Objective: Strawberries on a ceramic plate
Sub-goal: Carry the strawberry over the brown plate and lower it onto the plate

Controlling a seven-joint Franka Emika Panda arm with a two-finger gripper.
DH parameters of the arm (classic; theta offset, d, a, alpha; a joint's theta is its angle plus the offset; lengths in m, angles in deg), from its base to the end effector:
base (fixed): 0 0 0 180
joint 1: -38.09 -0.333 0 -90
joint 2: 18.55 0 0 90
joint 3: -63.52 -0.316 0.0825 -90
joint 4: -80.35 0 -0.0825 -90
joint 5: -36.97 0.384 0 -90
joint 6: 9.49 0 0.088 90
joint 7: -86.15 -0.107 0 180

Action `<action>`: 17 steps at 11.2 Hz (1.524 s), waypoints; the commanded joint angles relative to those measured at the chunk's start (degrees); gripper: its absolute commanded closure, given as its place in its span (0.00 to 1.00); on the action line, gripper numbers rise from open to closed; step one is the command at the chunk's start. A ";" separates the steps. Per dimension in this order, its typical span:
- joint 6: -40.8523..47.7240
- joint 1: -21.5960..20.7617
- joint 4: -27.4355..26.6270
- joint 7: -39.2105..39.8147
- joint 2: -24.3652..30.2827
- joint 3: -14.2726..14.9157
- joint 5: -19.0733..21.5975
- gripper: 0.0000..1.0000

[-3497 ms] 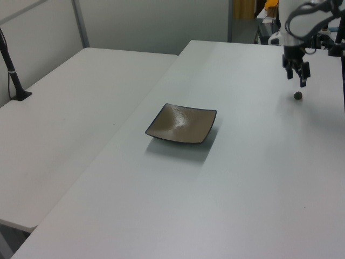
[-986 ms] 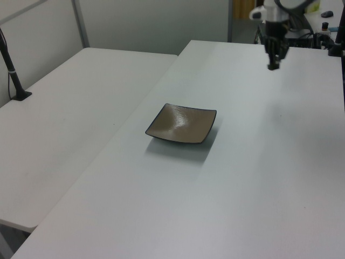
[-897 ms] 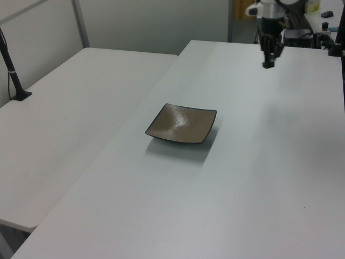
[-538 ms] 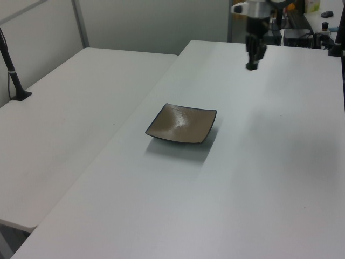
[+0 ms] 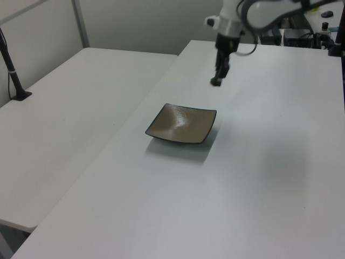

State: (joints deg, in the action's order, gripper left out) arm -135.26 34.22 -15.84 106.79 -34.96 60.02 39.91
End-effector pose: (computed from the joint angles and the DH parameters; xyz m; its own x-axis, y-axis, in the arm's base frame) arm 0.6594 0.0833 0.4577 0.8702 0.4329 0.2353 0.4410 -0.8973 0.0196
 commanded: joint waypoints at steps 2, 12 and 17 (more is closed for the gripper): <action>-12.19 -3.41 1.71 -9.46 -6.52 -0.01 0.67 0.99; -30.58 -7.29 1.80 -13.08 -16.55 -0.01 0.58 0.97; -30.85 -8.52 1.36 -12.99 -16.29 0.08 -0.56 0.00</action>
State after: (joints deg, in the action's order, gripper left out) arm -165.40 26.77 -15.24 94.57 -51.31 59.67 39.82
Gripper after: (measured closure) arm 0.520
